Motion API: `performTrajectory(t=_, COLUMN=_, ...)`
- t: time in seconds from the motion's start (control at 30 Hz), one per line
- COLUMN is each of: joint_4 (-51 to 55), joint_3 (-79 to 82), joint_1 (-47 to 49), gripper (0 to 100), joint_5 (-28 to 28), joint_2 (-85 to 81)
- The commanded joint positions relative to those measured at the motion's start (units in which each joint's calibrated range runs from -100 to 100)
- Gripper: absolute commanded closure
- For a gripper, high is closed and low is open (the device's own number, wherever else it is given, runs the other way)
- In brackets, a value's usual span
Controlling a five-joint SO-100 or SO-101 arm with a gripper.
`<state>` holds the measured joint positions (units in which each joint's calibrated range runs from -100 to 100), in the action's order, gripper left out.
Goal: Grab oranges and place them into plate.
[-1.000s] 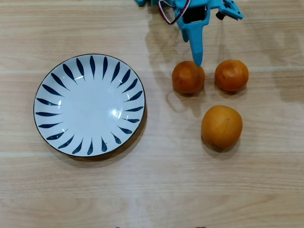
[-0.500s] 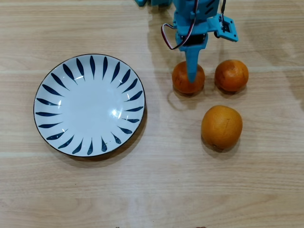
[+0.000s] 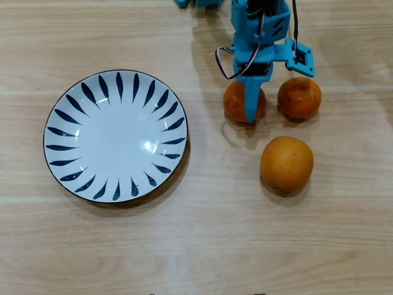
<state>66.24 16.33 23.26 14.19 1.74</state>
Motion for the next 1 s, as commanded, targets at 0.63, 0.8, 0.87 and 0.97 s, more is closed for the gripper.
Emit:
performTrajectory(t=0.63, joint_4=6.26, joint_3=-2.17, joint_1=5.37, gripper=46, joint_5=12.78, joint_2=-3.59)
performTrajectory(t=0.8, joint_4=10.21, joint_3=-2.17, joint_1=5.61, gripper=48, joint_5=14.20, joint_2=-6.22)
performTrajectory(t=0.87, joint_4=9.61, joint_3=-2.07, joint_1=5.45, gripper=48, joint_5=14.14, joint_2=-6.22)
performTrajectory(t=0.97, joint_4=9.53, joint_3=-2.07, joint_1=5.21, gripper=48, joint_5=14.14, joint_2=-5.96)
